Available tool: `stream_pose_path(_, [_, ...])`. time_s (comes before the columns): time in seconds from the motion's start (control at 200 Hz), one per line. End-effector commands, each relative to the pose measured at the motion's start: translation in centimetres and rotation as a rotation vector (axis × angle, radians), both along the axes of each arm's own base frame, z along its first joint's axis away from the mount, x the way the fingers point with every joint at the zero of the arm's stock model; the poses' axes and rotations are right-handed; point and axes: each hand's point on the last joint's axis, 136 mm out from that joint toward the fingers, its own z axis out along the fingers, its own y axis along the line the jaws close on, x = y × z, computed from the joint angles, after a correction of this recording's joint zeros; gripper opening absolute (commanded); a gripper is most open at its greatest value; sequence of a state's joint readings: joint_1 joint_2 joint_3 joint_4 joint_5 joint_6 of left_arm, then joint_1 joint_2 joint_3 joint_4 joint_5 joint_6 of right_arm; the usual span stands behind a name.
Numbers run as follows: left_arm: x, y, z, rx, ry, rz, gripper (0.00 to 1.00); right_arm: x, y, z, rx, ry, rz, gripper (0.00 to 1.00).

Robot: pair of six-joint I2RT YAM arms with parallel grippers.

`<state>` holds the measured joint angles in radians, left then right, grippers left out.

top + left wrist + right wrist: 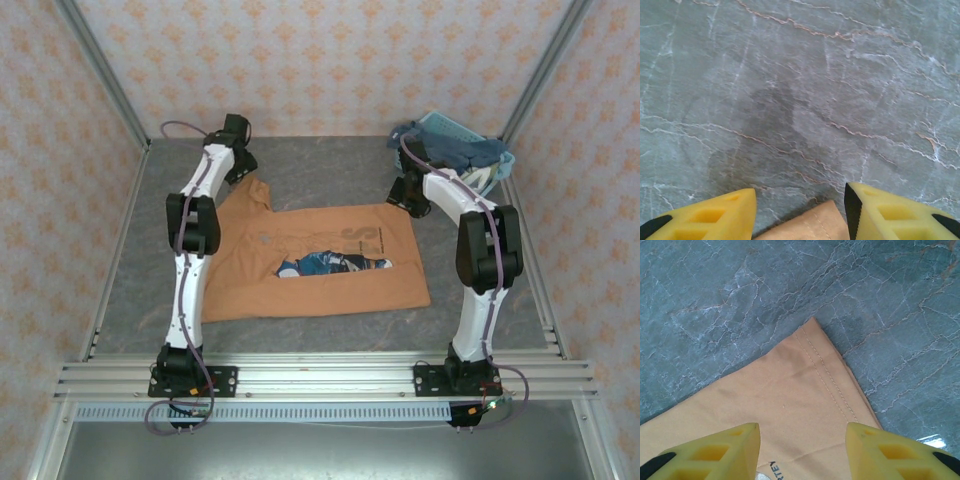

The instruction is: Fold and stack the t-shirts

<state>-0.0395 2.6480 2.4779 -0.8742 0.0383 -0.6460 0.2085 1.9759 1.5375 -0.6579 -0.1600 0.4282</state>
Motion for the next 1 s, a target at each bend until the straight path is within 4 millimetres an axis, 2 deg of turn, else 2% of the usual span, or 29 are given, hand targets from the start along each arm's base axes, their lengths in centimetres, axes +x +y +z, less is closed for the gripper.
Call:
stream_pose_path(0.0, [-0.5, -1.0, -1.0, 0.094, 0.045, -0.042, 0.53, 0.2, -0.8, 0.2, -0.028, 0.003, -0.008, 0.49])
stream_pose_path(0.175, [-2.0, -1.3, -2.9, 0.126, 0.138, -0.049, 0.53, 0.1, -0.9, 0.0, -0.037, 0.010, -0.011, 0.49])
stream_pose_path(0.275, [-3.6, -1.2, -4.0, 0.126, 0.214, -0.038, 0.51, 0.1, -1.1, 0.1, -0.043, 0.008, -0.015, 0.49])
stream_pose_path(0.38, [-5.0, -1.3, -4.9, 0.110, 0.281, -0.032, 0.39, 0.1, -1.3, -0.1, -0.058, 0.013, -0.019, 0.49])
stream_pose_path(0.49, [-5.5, -1.8, -5.0, 0.081, 0.299, -0.048, 0.23, 0.2, -1.8, -0.7, -0.085, 0.040, -0.036, 0.49])
stream_pose_path(0.615, [-5.3, -1.4, -3.5, 0.088, 0.276, -0.035, 0.00, 0.7, -2.1, -1.1, -0.110, 0.040, -0.051, 0.50])
stream_pose_path(0.766, [-4.8, -0.6, -0.3, 0.079, 0.214, 0.002, 0.00, 2.0, -2.4, -1.5, -0.142, 0.005, -0.062, 0.52])
stream_pose_path(0.886, [-4.3, -0.9, 2.2, 0.056, 0.157, -0.001, 0.00, 3.3, -2.5, -2.1, -0.159, -0.020, -0.057, 0.52])
stream_pose_path(0.996, [-4.0, -1.4, 3.5, 0.013, 0.124, -0.008, 0.00, 4.5, -2.3, -2.3, -0.165, -0.045, -0.047, 0.51])
